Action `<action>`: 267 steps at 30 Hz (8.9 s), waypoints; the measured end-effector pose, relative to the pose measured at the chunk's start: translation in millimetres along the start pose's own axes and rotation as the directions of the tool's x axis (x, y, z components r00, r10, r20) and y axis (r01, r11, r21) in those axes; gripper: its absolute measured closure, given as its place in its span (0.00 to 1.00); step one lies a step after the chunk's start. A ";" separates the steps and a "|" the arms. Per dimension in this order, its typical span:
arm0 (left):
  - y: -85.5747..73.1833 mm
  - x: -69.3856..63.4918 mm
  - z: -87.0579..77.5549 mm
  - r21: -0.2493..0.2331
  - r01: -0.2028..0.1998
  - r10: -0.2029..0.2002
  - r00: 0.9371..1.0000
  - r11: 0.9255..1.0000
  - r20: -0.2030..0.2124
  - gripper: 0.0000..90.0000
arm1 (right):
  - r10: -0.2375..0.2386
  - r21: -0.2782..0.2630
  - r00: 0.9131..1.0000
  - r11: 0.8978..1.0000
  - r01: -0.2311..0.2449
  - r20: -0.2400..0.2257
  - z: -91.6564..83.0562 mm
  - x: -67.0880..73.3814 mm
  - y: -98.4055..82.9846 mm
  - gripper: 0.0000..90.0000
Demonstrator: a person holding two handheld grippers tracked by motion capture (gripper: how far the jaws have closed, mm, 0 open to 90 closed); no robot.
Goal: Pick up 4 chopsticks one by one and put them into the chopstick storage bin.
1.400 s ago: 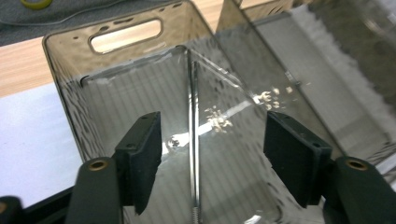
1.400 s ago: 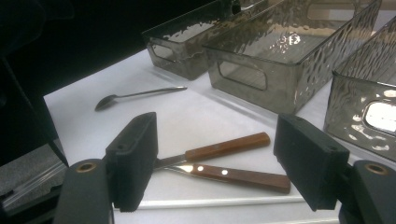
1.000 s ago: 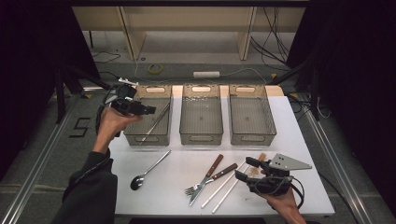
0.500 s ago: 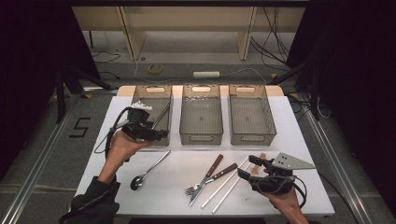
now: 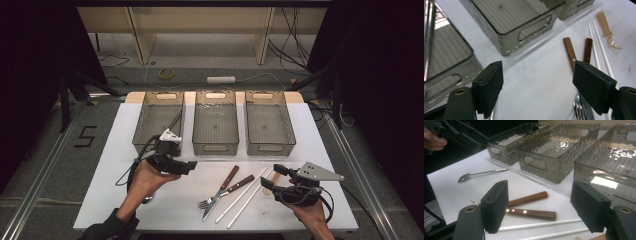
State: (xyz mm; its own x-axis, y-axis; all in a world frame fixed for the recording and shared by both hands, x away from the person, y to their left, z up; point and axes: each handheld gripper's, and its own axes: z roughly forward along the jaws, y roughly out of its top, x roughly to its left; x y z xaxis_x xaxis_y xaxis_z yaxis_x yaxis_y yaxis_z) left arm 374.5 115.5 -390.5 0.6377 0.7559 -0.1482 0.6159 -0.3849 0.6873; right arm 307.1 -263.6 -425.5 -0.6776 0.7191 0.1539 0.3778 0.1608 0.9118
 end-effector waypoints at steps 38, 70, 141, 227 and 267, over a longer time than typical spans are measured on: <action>-35.0 -96.3 57.7 0.141 -0.155 0.131 0.977 0.978 0.168 0.39 | -0.002 0.009 0.999 1.000 0.002 0.040 -0.8 -2.1 -0.6 0.35; -31.4 -120.3 80.5 0.218 -0.240 0.204 0.963 0.946 0.174 0.59 | 0.007 0.005 0.999 1.000 -0.007 0.037 -2.8 -4.0 -1.3 0.35; -22.8 -103.0 69.6 0.143 -0.224 0.204 0.969 0.964 0.141 0.93 | -0.012 0.006 0.999 1.000 0.012 0.030 -1.8 -1.4 -0.9 0.35; 39.7 165.9 -3.2 -0.139 0.209 -0.235 0.947 0.968 -0.218 0.93 | 0.002 0.010 1.000 1.000 -0.002 0.019 -0.1 -3.4 -1.7 0.35; 28.7 71.8 -23.5 -0.181 0.195 -0.204 0.978 0.964 -0.035 0.35 | -0.003 0.017 1.000 1.000 0.003 0.031 -0.3 -3.1 -1.1 0.35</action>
State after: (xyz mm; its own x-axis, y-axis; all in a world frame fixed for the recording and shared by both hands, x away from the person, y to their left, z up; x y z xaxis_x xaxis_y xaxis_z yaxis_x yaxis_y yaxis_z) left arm 427.2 171.2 -364.7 0.4821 0.8364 -0.2607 0.6344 -0.1281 0.7624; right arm 308.6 -266.2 -426.9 -0.6588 0.7394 0.1387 0.3864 0.1744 0.9057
